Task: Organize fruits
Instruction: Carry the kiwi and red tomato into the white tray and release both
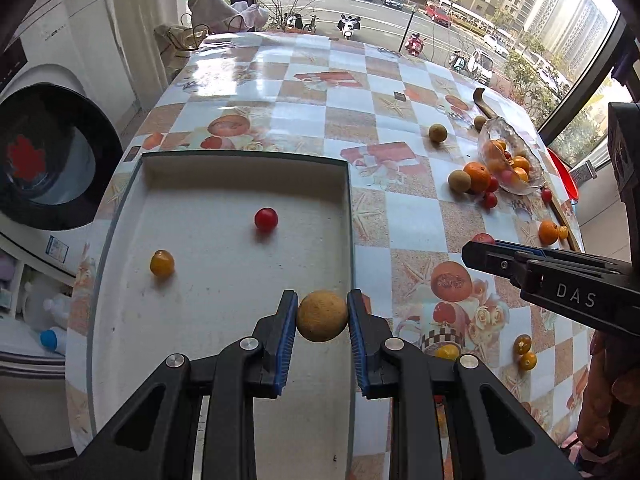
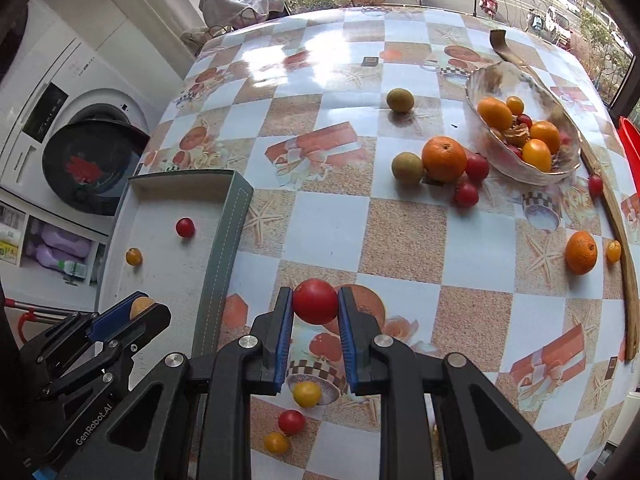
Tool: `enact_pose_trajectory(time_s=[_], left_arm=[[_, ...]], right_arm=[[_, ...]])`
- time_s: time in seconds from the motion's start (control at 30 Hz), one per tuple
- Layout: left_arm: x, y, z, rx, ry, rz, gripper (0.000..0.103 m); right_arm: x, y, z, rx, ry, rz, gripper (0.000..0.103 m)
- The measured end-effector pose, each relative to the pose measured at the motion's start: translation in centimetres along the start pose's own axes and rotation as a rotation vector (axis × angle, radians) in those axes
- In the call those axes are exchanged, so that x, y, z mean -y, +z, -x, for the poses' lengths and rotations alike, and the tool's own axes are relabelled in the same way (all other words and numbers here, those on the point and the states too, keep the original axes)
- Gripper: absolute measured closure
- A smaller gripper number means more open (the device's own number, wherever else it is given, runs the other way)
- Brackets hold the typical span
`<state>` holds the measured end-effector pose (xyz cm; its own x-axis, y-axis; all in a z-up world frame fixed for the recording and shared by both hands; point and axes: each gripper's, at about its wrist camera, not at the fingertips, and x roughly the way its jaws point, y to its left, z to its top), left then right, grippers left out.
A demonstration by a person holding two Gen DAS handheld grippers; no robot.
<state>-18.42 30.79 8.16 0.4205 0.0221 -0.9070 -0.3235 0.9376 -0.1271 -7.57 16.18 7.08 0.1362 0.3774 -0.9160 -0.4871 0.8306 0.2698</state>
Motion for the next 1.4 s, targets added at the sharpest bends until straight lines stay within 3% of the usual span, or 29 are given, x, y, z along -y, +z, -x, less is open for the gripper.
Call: enact_pose_trajectory(time_s=[0.53,1.17,1.2,1.23,1.27,1.37,1.4], left_arm=[[-10.0,-2.4,-1.8,-0.028,0.138,0.152,0.076],[-11.1,-3.2,-3.6,-0.064,0.208,0.109,0.074],[-11.0,-3.2,-3.5,-0.061,0.22,0.103,0.06],[-11.0,-3.2,-3.5,-0.059,0.229,0.1,0.028],[-10.9,-3.2,-3.3,-0.043,0.226,0.098,0.023],[-10.4,-3.2,-3.2,-0.029,0.232,0.064,0.023],[-10.3,-3.2,-3.3,-0.037,0.237,0.058,0.023]], right_arm=[[-11.0,2.2,-6.3,-0.108,0.106,0.14,0.079],[-15.1,2.5,-11.2,-0.16,0.058,0.226,0.078],[-15.2,2.6,-11.3,-0.162,0.052,0.235,0.078],[-15.2,2.6,-11.3,-0.163,0.049,0.242,0.077],[-15.3,2.6,-11.3,-0.166,0.054,0.244,0.075],[-15.5,2.8,-11.3,-0.172,0.073,0.247,0.054],[-15.6,2.9,-11.2,-0.167,0.06,0.25,0.036]])
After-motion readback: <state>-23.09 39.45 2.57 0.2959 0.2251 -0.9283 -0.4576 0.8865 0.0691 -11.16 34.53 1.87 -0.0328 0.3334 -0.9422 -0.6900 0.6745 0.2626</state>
